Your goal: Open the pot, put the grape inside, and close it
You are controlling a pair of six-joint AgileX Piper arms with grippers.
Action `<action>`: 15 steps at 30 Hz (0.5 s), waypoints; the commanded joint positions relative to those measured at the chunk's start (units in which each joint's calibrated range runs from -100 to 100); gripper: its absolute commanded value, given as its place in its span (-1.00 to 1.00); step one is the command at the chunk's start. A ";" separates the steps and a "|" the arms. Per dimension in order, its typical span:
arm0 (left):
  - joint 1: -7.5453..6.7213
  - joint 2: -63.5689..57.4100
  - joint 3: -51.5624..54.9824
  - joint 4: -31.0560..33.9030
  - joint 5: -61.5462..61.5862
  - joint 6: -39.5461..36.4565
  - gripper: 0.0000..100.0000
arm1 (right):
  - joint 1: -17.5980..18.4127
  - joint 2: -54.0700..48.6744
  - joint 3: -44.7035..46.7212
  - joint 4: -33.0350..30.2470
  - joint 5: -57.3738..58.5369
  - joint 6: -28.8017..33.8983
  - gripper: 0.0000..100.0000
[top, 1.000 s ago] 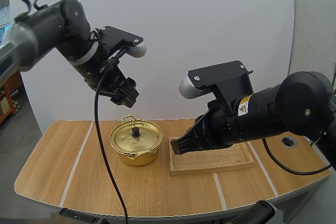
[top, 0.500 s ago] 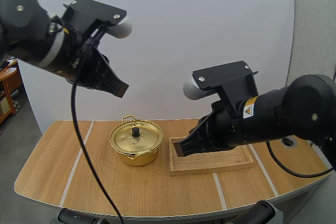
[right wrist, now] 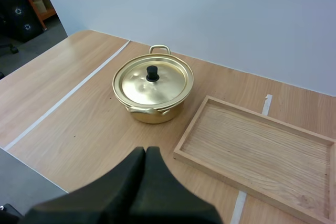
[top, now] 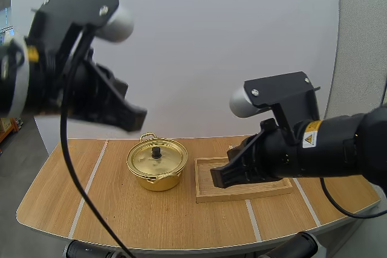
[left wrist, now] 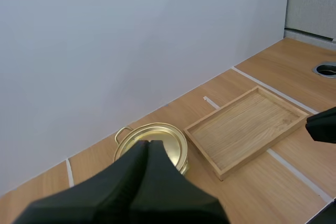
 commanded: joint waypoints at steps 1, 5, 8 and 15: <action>-0.08 -4.82 6.07 -0.94 0.00 -2.10 -1.00 | -1.08 -2.46 0.10 0.30 0.26 0.55 -1.00; -0.08 -10.69 13.14 -0.94 -8.78 -4.74 -1.00 | -2.81 -4.50 0.10 2.29 -1.76 0.93 -1.00; -0.08 -13.28 17.13 -0.94 -14.66 -5.65 -1.00 | -4.21 -5.52 0.10 3.91 -6.03 0.93 -1.00; -0.08 -16.98 25.54 -0.44 -29.77 -5.91 -1.00 | -5.77 -5.68 0.25 3.92 -17.99 0.93 -1.00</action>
